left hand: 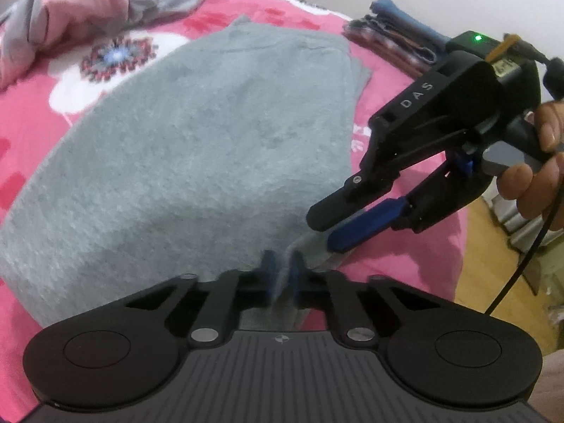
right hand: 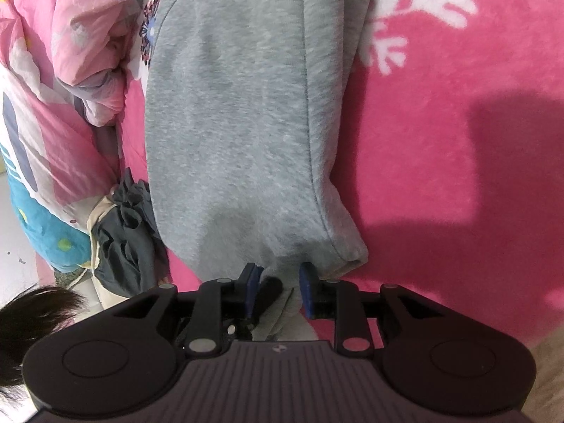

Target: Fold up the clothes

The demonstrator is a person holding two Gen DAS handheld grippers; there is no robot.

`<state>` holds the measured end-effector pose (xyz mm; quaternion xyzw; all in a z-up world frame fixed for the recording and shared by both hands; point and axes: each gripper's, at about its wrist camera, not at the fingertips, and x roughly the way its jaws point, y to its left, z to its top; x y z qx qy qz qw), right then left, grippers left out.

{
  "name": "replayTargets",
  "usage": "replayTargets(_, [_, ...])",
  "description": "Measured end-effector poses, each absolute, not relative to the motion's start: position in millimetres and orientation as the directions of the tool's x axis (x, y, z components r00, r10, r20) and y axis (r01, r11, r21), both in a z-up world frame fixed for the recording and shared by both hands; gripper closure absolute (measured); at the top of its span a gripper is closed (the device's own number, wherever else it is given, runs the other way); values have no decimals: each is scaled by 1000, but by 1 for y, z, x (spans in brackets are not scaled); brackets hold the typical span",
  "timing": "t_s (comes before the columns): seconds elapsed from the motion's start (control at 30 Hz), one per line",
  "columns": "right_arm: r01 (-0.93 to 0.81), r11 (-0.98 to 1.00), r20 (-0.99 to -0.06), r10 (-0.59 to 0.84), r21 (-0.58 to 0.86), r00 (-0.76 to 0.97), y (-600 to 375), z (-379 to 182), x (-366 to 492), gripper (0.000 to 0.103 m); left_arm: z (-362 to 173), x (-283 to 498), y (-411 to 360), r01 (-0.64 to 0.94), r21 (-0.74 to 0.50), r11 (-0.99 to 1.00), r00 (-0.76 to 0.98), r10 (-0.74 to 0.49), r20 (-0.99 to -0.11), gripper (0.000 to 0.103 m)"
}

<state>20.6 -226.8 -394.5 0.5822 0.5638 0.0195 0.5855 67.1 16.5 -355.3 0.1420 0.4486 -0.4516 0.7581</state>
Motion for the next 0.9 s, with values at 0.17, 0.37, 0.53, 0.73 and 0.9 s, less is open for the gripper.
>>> replayTargets(0.17, [637, 287, -618, 685, 716, 385, -227, -395, 26, 75, -337, 56, 22, 812, -114, 573, 298, -574, -763, 103])
replayTargets(0.37, [592, 193, -550, 659, 782, 512, -224, -402, 29, 71, -329, 53, 28, 798, -124, 589, 319, -590, -742, 103])
replayTargets(0.53, [552, 210, -548, 616, 807, 566, -217, -409, 28, 74, -336, 53, 24, 794, -138, 593, 297, -575, -763, 103])
replayTargets(0.73, [430, 356, -557, 578, 830, 596, -212, -398, 28, 91, -334, 59, 28, 757, -156, 634, 320, -568, -758, 89])
replayTargets(0.9, [309, 400, -498, 567, 863, 656, -210, -398, 24, 95, -338, 61, 23, 754, -129, 644, 338, -548, -765, 73])
